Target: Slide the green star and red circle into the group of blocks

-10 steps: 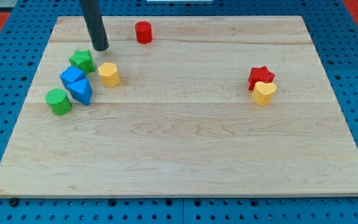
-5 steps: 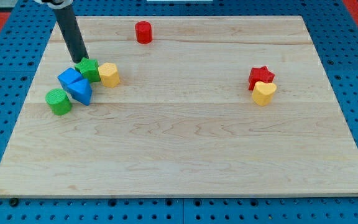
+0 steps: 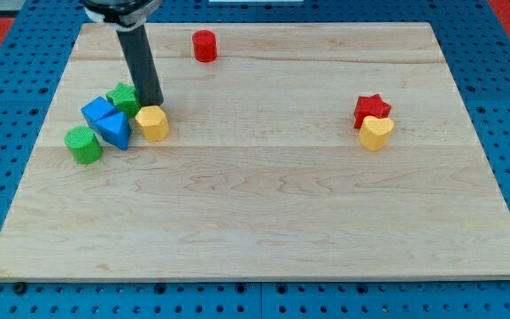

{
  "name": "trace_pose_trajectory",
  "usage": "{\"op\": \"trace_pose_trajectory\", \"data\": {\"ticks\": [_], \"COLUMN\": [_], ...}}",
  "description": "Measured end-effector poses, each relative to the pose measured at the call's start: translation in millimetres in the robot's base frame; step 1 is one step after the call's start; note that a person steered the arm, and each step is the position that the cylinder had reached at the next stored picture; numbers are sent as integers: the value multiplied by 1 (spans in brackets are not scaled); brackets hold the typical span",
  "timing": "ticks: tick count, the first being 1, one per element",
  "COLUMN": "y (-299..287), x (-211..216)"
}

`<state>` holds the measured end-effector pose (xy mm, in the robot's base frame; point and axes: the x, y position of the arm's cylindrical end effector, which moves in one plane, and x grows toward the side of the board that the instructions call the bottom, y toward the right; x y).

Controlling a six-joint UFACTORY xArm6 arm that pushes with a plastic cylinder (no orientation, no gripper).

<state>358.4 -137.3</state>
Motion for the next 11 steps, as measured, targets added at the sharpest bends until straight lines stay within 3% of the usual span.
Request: {"op": "trace_pose_trajectory", "data": {"ticks": [1, 2, 3, 5, 8, 9, 11], "y": [19, 26, 65, 157, 1, -8, -9], "x": [-2, -78, -89, -165, -95, -61, -35]}}
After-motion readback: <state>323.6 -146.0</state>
